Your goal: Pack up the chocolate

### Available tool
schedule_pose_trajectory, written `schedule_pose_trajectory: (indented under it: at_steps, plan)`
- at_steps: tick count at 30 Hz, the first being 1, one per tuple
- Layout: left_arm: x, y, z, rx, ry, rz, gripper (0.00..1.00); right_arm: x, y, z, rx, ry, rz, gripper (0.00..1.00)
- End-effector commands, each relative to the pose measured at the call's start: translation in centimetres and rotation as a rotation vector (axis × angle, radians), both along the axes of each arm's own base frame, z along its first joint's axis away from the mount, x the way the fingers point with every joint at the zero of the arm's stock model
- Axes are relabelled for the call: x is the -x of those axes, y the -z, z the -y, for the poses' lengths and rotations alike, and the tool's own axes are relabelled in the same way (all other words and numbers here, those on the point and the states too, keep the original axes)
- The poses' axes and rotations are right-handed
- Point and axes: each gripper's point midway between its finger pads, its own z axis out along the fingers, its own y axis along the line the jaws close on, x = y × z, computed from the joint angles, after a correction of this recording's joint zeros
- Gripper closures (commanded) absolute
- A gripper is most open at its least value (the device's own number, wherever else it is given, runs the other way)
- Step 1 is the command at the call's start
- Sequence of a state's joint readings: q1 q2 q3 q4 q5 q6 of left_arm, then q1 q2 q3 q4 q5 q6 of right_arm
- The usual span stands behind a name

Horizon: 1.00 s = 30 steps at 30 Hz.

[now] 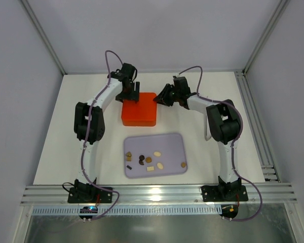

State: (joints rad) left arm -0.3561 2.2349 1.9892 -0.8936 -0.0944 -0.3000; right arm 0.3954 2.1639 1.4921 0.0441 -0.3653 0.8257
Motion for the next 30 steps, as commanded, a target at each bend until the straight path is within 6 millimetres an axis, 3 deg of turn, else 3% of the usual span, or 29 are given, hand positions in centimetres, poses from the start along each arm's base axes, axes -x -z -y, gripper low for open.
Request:
schedule_pose_trajectory:
  at_steps: [1,7,13,19,30]
  plan:
    - [9.4,8.5,-3.6,-0.231,0.086,-0.423,0.25,3.5,3.3,-1.7,0.023,-0.046,-0.096,0.82]
    - [10.0,8.8,-3.6,-0.227,0.079,-0.446,0.25,4.0,3.2,-2.1,-0.011,-0.058,-0.091,0.86]
    - [10.2,8.9,-3.3,-0.210,0.106,-0.456,0.25,5.7,3.1,-2.9,-0.024,-0.064,-0.078,0.86]
    - [8.8,7.7,-3.7,-0.245,0.143,-0.412,0.22,7.8,1.9,-4.6,-0.063,-0.094,-0.054,0.85]
    - [5.9,6.5,-2.5,-0.222,0.152,-0.340,0.16,9.6,0.5,-4.1,-0.071,-0.095,-0.029,0.71]
